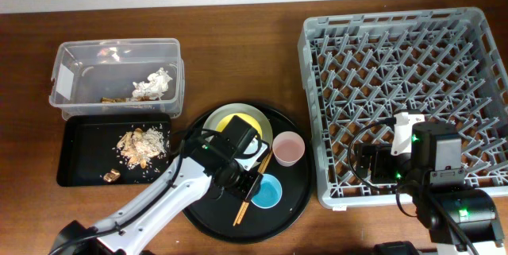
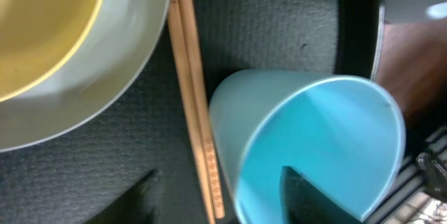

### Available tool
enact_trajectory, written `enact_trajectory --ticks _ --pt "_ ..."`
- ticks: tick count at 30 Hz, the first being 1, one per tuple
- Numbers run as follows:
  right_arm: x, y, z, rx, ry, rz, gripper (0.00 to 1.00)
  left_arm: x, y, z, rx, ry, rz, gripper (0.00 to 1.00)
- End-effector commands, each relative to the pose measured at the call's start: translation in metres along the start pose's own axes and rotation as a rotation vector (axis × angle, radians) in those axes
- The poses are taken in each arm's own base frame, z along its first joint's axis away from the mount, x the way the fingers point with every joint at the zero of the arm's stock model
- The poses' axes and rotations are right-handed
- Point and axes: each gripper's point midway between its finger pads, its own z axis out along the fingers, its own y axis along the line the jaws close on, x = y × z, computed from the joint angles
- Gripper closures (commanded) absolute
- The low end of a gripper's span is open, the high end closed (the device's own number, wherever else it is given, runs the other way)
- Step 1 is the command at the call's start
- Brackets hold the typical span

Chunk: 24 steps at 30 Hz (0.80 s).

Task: Sort waste into correct bins and load items into the dishwasher rack
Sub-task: 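Place the empty yellow bowl onto the grey plate, then grasp the blue cup with the left gripper and lift it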

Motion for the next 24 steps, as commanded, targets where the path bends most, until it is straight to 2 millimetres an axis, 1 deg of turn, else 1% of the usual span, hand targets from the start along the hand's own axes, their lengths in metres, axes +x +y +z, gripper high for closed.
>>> enact_trajectory --ticks 1,3,4,5,7,9,10,11,13,15,16,17,18,20,21,22,23,24 --pt "-0.004 0.001 -0.004 -0.006 -0.013 0.007 0.01 0.007 0.005 0.009 -0.019 0.011 -0.022 0.6" --pt "-0.004 0.001 -0.004 -0.005 -0.011 0.007 0.01 0.011 0.007 0.014 -0.019 0.015 -0.038 0.81" --pt "-0.004 0.001 -0.004 -0.005 -0.011 0.007 0.01 0.011 0.007 0.014 -0.019 0.015 -0.038 0.86" --pt "-0.003 0.001 -0.004 -0.005 -0.01 0.007 0.01 0.01 0.007 0.014 -0.018 0.011 -0.037 0.93" --pt "-0.003 0.001 -0.004 -0.005 -0.009 0.008 0.01 0.008 0.007 0.014 -0.018 0.003 -0.035 1.0" --pt "-0.002 0.001 -0.004 -0.004 -0.004 0.008 0.01 0.008 0.006 0.013 -0.018 0.006 -0.036 1.0" --pt "-0.002 0.001 -0.004 -0.004 -0.004 0.008 0.01 0.006 0.006 0.007 -0.018 0.004 -0.039 1.0" --pt "-0.002 0.001 -0.004 -0.004 -0.004 0.007 0.01 -0.001 0.006 -0.008 -0.018 -0.022 -0.05 1.0" --pt "0.001 0.0 -0.004 -0.002 0.007 0.024 0.01 -0.023 0.008 -0.044 0.003 -0.128 -0.077 1.0" --pt "-0.002 0.004 -0.003 -0.022 0.002 0.065 0.01 -0.045 0.007 -0.079 0.099 -0.271 -0.107 1.0" --pt "-0.003 0.016 -0.001 -0.092 0.007 0.058 0.01 -0.055 0.007 -0.094 0.165 -0.341 -0.121 1.0" --pt "-0.005 0.033 0.0 -0.194 0.017 0.016 0.01 -0.066 0.007 -0.109 0.253 -0.407 -0.129 1.0" --pt "-0.004 0.055 -0.001 -0.322 0.034 -0.026 0.01 -0.075 0.008 -0.12 0.331 -0.455 -0.148 1.0" --pt "0.0 0.088 -0.004 -0.541 0.081 -0.074 0.02 -0.092 0.01 -0.139 0.481 -0.529 -0.176 1.0" --pt "0.001 0.106 -0.008 -0.672 0.096 -0.114 0.02 -0.101 0.001 -0.153 0.611 -0.562 -0.144 1.0" --pt "0.001 0.121 -0.013 -0.796 0.103 -0.143 0.01 -0.107 -0.007 -0.161 0.711 -0.577 -0.106 1.0" --pt "-0.001 0.131 -0.017 -0.885 0.105 -0.15 0.01 -0.111 -0.012 -0.165 0.777 -0.572 -0.098 1.0" --pt "-0.003 0.136 -0.019 -0.937 0.107 -0.147 0.02 -0.115 -0.017 -0.165 0.829 -0.56 -0.093 1.0"
